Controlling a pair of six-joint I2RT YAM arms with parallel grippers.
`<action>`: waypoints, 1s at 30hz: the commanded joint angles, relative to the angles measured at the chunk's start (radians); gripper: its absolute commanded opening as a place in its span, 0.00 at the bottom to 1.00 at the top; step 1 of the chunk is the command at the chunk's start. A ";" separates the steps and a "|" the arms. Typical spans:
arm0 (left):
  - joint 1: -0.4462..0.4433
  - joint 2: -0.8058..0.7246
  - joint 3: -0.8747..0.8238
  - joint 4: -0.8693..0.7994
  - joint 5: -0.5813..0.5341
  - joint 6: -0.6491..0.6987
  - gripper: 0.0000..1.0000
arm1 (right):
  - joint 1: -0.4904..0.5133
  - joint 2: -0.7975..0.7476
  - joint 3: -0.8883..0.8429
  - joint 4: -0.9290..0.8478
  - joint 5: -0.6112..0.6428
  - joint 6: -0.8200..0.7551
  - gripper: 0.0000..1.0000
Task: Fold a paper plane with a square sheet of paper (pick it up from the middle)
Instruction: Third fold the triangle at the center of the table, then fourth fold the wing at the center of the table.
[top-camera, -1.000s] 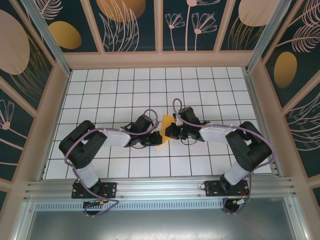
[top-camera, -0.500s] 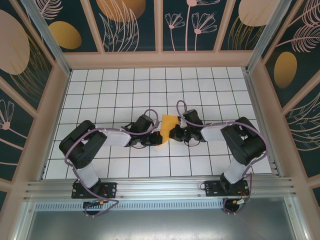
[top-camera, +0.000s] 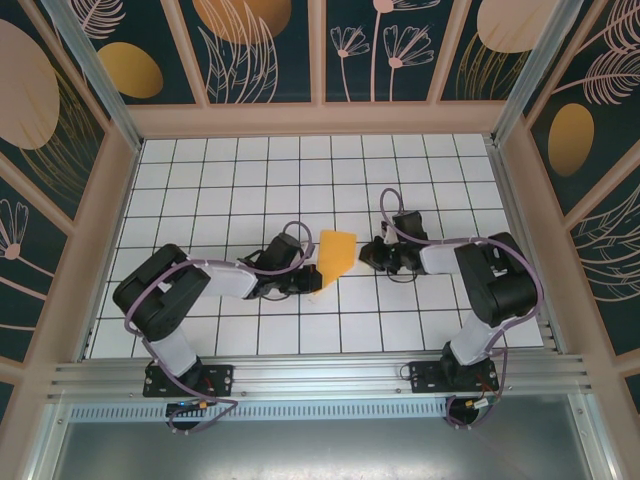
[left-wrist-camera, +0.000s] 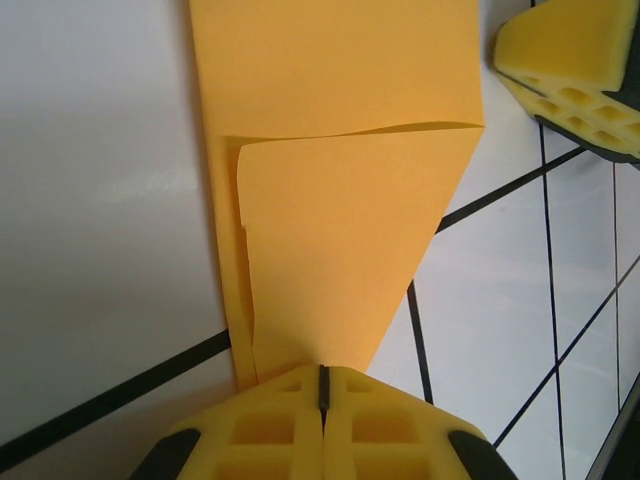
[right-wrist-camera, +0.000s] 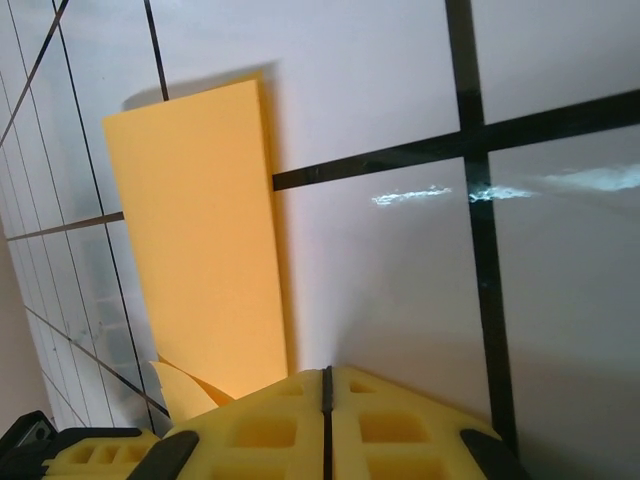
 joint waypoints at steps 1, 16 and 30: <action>-0.003 -0.066 -0.041 -0.091 -0.035 -0.090 0.11 | -0.007 -0.076 0.008 -0.055 -0.004 -0.051 0.11; 0.001 -0.171 0.133 -0.257 -0.164 0.008 0.16 | 0.105 -0.228 -0.009 -0.134 0.058 -0.013 0.43; 0.003 -0.027 0.162 -0.250 -0.194 0.063 0.04 | 0.188 -0.129 0.008 -0.048 0.025 0.032 0.48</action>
